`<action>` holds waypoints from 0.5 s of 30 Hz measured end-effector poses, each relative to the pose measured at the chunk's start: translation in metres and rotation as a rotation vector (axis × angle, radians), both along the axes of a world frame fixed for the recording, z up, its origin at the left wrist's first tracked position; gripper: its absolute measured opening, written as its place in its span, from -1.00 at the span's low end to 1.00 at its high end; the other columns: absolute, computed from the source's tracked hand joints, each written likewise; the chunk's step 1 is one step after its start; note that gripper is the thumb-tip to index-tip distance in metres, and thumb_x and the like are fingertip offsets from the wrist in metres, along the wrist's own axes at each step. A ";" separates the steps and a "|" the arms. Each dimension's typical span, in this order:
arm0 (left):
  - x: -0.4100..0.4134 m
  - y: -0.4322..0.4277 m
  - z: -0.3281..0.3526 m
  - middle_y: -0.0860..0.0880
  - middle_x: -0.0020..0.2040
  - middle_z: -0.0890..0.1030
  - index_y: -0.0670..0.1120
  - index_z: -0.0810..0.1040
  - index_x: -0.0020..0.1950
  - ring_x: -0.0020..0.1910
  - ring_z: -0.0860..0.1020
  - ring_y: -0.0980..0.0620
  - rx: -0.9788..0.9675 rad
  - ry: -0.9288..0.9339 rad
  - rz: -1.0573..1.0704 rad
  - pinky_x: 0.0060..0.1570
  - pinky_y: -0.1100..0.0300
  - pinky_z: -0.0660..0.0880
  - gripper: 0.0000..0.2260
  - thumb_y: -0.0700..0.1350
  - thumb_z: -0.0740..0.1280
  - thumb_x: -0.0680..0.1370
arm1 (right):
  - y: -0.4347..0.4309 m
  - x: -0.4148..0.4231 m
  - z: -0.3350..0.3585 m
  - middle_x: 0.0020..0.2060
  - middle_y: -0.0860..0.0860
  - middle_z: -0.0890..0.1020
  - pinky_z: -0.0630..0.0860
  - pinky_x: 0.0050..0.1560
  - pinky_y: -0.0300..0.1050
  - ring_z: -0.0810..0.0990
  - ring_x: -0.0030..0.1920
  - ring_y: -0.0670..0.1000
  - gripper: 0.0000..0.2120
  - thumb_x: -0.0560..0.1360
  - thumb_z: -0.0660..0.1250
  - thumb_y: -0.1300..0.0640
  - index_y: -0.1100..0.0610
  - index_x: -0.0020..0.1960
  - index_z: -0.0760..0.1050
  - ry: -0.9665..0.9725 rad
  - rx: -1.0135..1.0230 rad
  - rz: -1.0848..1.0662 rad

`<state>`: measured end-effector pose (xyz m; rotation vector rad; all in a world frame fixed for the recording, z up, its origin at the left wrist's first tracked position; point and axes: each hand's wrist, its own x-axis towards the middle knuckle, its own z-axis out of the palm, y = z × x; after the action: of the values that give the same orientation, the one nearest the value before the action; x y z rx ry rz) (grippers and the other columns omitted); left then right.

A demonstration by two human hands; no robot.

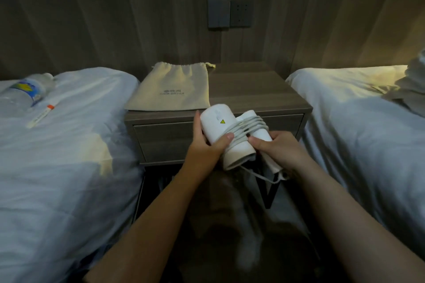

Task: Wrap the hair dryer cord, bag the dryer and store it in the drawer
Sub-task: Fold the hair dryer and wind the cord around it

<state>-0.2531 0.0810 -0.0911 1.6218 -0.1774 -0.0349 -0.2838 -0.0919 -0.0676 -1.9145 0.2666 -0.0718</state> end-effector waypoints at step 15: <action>0.118 -0.006 0.085 -0.03 0.34 0.37 0.12 -0.05 0.51 0.18 0.49 -0.02 -0.015 -0.087 0.114 0.21 0.01 0.46 -0.34 0.05 0.28 0.54 | 0.014 0.131 0.072 -0.51 0.09 0.56 0.41 -0.58 -0.35 0.50 -0.58 -0.07 -0.67 0.42 0.40 -0.07 0.20 -0.29 0.57 -0.061 0.011 -0.015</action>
<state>-0.1353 0.0749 -0.0058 1.6170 -0.1514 0.1250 -0.1526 -0.0779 0.0043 -1.8959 0.2404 -0.1382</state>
